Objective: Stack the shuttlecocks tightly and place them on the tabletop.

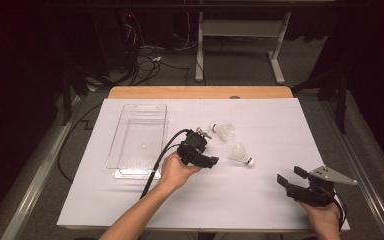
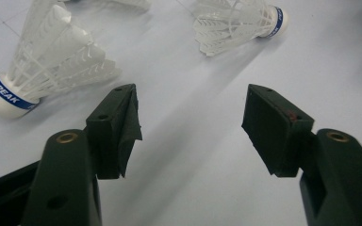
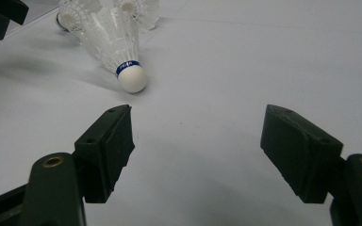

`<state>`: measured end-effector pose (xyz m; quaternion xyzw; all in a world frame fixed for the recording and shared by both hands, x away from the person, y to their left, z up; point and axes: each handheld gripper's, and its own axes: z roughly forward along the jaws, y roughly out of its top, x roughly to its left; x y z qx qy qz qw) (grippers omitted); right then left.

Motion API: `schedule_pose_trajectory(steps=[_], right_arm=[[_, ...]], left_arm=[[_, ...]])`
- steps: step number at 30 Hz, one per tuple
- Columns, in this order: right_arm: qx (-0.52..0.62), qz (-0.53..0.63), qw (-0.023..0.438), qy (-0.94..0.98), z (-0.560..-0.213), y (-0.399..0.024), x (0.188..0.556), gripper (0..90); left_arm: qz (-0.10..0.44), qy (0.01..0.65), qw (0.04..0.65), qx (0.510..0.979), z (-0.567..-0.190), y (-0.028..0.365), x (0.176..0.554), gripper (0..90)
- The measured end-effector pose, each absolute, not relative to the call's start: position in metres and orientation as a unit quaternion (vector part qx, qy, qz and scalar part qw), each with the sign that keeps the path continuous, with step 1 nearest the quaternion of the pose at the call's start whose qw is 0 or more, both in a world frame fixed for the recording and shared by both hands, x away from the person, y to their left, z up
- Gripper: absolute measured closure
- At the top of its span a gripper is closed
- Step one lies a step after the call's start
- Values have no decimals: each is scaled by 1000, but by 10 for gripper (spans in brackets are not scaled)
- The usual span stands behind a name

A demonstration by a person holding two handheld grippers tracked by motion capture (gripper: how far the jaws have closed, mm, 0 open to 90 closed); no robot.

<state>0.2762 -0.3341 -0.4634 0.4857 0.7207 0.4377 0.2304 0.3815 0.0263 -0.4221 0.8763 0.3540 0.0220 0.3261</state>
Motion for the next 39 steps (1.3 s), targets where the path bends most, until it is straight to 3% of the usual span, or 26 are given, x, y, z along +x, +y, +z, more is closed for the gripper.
schedule_pose_trajectory(steps=[39], right_arm=[[486,438,230,721,-463,-334,276,263]], left_arm=[[23,358,343,868,-431,47,362,306]])
